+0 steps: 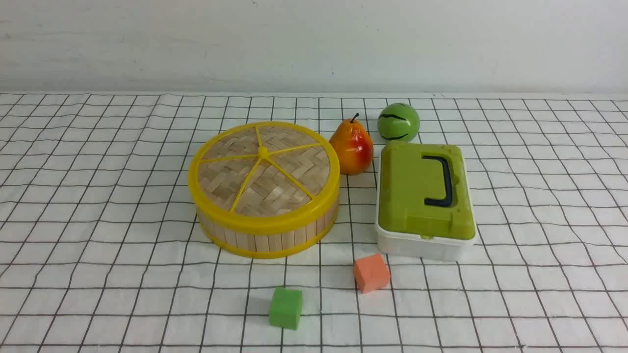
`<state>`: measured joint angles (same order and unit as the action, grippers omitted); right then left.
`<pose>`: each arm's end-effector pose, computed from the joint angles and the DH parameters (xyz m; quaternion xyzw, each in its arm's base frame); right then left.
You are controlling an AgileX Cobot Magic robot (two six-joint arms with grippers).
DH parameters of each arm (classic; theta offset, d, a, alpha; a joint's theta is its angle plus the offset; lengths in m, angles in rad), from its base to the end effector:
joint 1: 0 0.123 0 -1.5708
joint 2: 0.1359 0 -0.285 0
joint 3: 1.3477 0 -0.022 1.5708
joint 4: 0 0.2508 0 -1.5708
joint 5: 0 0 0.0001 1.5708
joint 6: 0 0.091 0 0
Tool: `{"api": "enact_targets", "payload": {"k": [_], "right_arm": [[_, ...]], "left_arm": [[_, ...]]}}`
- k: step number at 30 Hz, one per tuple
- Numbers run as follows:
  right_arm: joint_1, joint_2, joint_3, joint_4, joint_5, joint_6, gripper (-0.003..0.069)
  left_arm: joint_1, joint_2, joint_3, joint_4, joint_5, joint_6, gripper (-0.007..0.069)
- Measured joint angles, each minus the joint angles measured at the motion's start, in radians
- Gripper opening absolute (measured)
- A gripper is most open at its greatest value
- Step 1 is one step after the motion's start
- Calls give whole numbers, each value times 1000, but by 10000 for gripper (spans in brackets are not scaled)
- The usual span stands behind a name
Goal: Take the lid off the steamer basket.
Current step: Use the left arm to lift the lid of the steamer
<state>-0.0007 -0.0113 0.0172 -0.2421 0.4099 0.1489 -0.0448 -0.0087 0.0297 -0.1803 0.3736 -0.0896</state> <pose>0.0514 -0.0088 0.1723 -0.0016 0.8097 -0.0605 0.5838 0.0524 -0.0083 0.1706 -0.0662 0.8025 -0.1153 0.5817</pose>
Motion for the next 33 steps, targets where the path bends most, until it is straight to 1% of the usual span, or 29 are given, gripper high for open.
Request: {"api": "enact_targets", "payload": {"k": [22, 29, 33], "right_arm": [[0, 0, 0, 0, 0, 0, 239], [0, 0, 0, 0, 0, 0, 239], [0, 0, 0, 0, 0, 0, 239]], "left_arm": [[0, 0, 0, 2, 0, 0, 239], [0, 0, 0, 23, 0, 0, 239], [0, 0, 0, 63, -1, 0, 239]]}}
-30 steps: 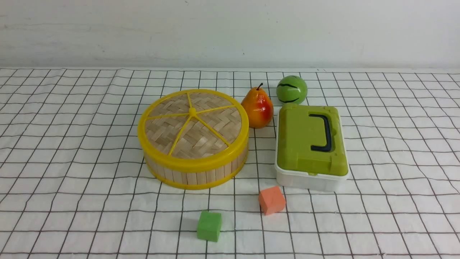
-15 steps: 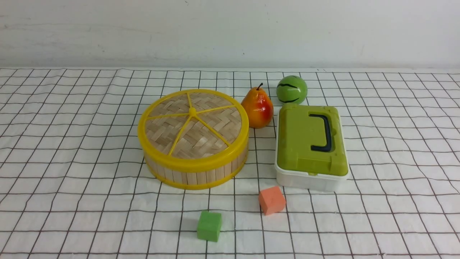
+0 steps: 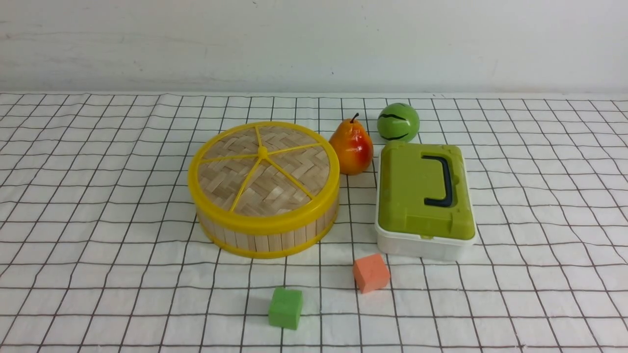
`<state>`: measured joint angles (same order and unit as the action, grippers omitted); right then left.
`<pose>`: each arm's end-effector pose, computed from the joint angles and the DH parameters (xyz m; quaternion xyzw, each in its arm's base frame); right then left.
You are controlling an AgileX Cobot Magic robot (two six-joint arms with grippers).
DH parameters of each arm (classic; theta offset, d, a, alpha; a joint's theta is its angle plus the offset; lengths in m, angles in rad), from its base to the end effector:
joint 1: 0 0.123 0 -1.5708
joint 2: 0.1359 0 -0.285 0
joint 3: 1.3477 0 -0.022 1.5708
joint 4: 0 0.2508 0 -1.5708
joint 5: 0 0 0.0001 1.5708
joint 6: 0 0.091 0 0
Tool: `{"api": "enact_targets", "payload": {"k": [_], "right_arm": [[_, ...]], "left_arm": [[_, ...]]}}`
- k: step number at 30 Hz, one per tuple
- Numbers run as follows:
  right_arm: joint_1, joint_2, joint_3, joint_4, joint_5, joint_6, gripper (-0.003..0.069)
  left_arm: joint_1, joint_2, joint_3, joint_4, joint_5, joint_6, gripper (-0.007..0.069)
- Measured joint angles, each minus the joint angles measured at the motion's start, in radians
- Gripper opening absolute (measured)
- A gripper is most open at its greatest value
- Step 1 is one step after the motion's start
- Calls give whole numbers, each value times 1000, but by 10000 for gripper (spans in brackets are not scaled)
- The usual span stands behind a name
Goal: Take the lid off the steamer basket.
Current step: Use the left arm to lift the lid of the steamer
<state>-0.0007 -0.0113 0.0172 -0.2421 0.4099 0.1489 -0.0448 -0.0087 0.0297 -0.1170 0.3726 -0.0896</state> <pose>0.0514 -0.0088 0.1723 -0.0016 0.8097 -0.0605 0.5838 0.0526 -0.0062 0.1704 -0.0494 0.8044 -0.0889 0.5853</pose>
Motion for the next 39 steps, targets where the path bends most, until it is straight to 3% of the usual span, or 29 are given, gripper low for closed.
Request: {"api": "enact_targets", "payload": {"k": [9, 17, 29, 39], "right_arm": [[0, 0, 0, 0, 0, 0, 239], [0, 0, 0, 0, 0, 0, 239], [0, 0, 0, 0, 0, 0, 239], [0, 0, 0, 0, 0, 0, 239]], "left_arm": [[0, 0, 0, 85, -8, -1, 218], [0, 0, 0, 33, 5, -1, -13], [0, 0, 0, -7, 8, -2, -13], [0, 0, 0, 39, 5, 18, -13]]}}
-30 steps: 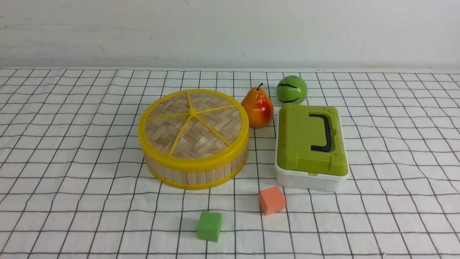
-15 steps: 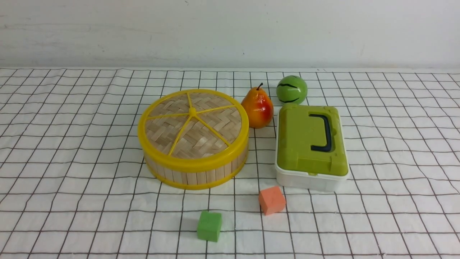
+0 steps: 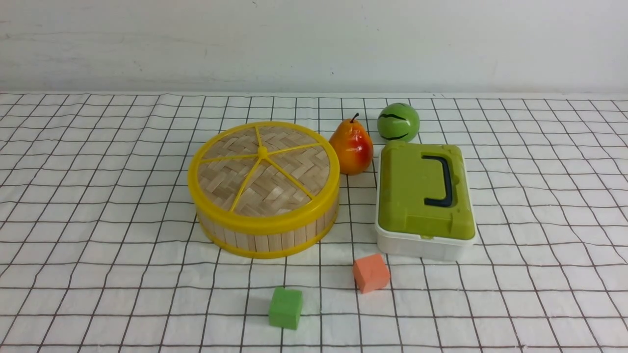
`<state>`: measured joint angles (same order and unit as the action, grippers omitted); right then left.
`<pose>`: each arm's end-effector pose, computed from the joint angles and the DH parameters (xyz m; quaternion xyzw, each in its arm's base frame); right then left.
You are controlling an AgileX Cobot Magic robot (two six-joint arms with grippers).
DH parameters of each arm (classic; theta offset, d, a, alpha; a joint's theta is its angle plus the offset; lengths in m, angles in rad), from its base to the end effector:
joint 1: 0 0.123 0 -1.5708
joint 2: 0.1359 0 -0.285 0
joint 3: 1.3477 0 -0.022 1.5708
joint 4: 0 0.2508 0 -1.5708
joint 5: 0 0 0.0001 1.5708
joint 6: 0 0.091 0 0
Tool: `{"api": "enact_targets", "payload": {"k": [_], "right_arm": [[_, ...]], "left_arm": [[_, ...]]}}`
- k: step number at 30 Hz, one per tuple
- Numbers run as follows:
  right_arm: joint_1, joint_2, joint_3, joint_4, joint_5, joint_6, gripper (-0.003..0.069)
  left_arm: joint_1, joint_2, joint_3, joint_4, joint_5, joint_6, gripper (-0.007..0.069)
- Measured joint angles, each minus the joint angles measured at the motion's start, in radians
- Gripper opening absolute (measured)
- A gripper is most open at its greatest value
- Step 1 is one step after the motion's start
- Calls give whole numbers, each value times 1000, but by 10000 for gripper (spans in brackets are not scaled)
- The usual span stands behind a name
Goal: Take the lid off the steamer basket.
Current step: Use the left arm to lift the lid of the steamer
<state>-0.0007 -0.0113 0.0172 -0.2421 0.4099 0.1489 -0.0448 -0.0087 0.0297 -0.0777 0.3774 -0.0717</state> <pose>0.0514 -0.0088 0.1723 -0.0016 0.8097 -0.0605 0.5838 0.0525 -0.0050 0.1698 -0.0316 0.8072 -0.0670 0.5856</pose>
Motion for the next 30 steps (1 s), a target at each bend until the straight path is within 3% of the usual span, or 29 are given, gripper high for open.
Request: {"api": "enact_targets", "payload": {"k": [16, 18, 24, 26, 28, 29, 30], "right_arm": [[0, 0, 0, 0, 0, 0, 239], [0, 0, 0, 0, 0, 0, 239], [0, 0, 0, 0, 0, 0, 239], [0, 0, 0, 0, 0, 0, 239], [0, 0, 0, 0, 0, 0, 239], [0, 0, 0, 0, 0, 0, 239], [0, 0, 0, 0, 0, 0, 239]], "left_arm": [[0, 0, 0, 55, -61, 39, -13], [0, 0, 0, 41, -182, 45, -13], [0, 0, 0, 23, -792, 49, -13], [0, 0, 0, 22, -904, 49, -13], [0, 0, 0, 21, -1133, 46, -13], [0, 0, 0, 21, -1133, 45, -13], [0, 0, 0, 21, -1262, 19, -13]]}}
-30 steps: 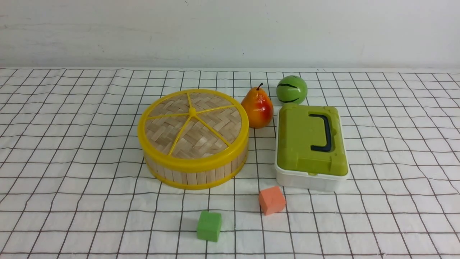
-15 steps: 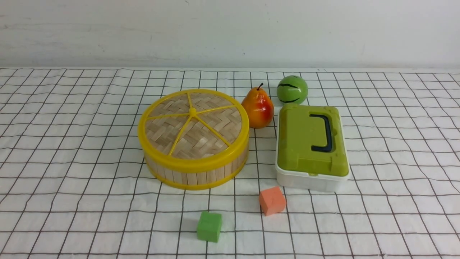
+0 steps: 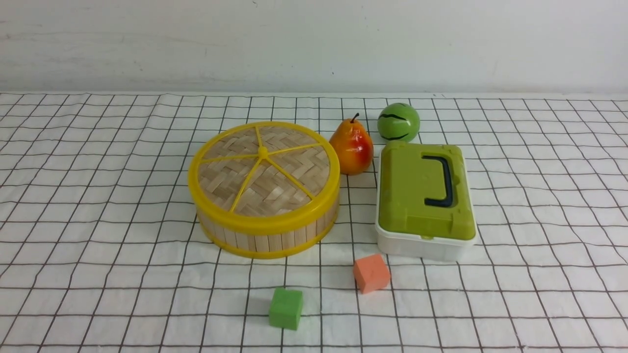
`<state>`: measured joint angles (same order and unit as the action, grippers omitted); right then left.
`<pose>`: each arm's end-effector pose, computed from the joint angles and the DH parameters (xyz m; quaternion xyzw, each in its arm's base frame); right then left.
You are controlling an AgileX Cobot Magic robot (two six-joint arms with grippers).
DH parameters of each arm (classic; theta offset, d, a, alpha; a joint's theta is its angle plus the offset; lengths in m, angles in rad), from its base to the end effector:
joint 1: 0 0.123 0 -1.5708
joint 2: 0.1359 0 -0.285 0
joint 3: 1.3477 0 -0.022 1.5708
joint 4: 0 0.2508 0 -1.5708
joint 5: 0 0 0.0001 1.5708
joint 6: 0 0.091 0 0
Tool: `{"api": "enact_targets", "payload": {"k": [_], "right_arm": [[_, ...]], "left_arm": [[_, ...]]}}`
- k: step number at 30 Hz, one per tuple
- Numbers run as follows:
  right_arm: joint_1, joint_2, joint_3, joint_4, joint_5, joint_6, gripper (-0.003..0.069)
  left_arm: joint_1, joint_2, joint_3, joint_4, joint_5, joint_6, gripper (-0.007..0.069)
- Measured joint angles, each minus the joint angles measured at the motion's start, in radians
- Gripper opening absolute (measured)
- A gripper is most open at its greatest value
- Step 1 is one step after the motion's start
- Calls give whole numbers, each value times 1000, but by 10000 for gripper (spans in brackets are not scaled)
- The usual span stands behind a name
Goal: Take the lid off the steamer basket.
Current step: Use the left arm to lift the lid of the steamer
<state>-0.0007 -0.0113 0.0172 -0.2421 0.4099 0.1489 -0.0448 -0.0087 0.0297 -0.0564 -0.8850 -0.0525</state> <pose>0.0514 -0.0088 0.1723 -0.0016 0.8097 -0.0605 0.5838 0.0192 0.0031 0.2716 -0.0274 0.3046 -0.0566 0.9504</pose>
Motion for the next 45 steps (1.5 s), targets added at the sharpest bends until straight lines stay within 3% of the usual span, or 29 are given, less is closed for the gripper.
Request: {"api": "enact_targets", "payload": {"k": [4, 7, 10, 12, 13, 14, 15, 16, 17, 19, 20, 21, 25, 28, 32, 34, 37, 40, 43, 45], "right_arm": [[0, 0, 0, 0, 0, 0, 239], [0, 0, 0, 0, 0, 0, 239], [0, 0, 0, 0, 0, 0, 239], [0, 0, 0, 0, 0, 0, 239], [0, 0, 0, 0, 0, 0, 239], [0, 0, 0, 0, 0, 0, 239], [0, 0, 0, 0, 0, 0, 239], [0, 0, 0, 0, 0, 0, 239], [0, 0, 0, 0, 0, 0, 239], [0, 0, 0, 0, 0, 0, 239], [0, 0, 0, 0, 0, 0, 239], [0, 0, 0, 0, 0, 0, 239], [0, 0, 0, 0, 0, 0, 239], [0, 0, 0, 0, 0, 0, 239], [0, 0, 0, 0, 0, 0, 239], [0, 0, 0, 0, 0, 0, 239], [0, 0, 0, 0, 0, 0, 239], [0, 0, 0, 0, 0, 0, 239], [0, 0, 0, 0, 0, 0, 239], [0, 0, 0, 0, 0, 0, 239]], "left_arm": [[0, 0, 0, -4, -216, -158, -13], [0, -5, -18, -8, -192, -230, -13], [0, -8, -186, -8, 118, -283, -13], [0, -2, -257, -7, 235, -283, -13], [0, 38, -378, -5, 410, -275, -12], [0, 54, -408, -5, 452, -272, -11], [0, 147, -536, -3, 639, -262, -11], [0, 159, -548, -3, 660, -262, -11], [0, 262, -640, 0, 829, -259, -11], [0, 401, -719, 6, 1036, -253, -11], [0, 415, -724, 8, 1056, -253, -11], [0, 541, -757, 24, 1203, -243, -10], [0, 803, -768, 40, 1331, -237, -6], [0, 976, -774, 31, 1332, -236, -4], [-1, 1239, -843, -63, 1403, -230, -4], [-17, 1418, -964, -189, 1554, -161, -3], [-83, 1636, -1193, -366, 1787, 40, -3], [-167, 1802, -1418, -459, 1964, 113, -2], [-236, 1908, -1605, -429, 2050, 103, -2], [-309, 1980, -1804, -302, 2085, 34, -2]]}}
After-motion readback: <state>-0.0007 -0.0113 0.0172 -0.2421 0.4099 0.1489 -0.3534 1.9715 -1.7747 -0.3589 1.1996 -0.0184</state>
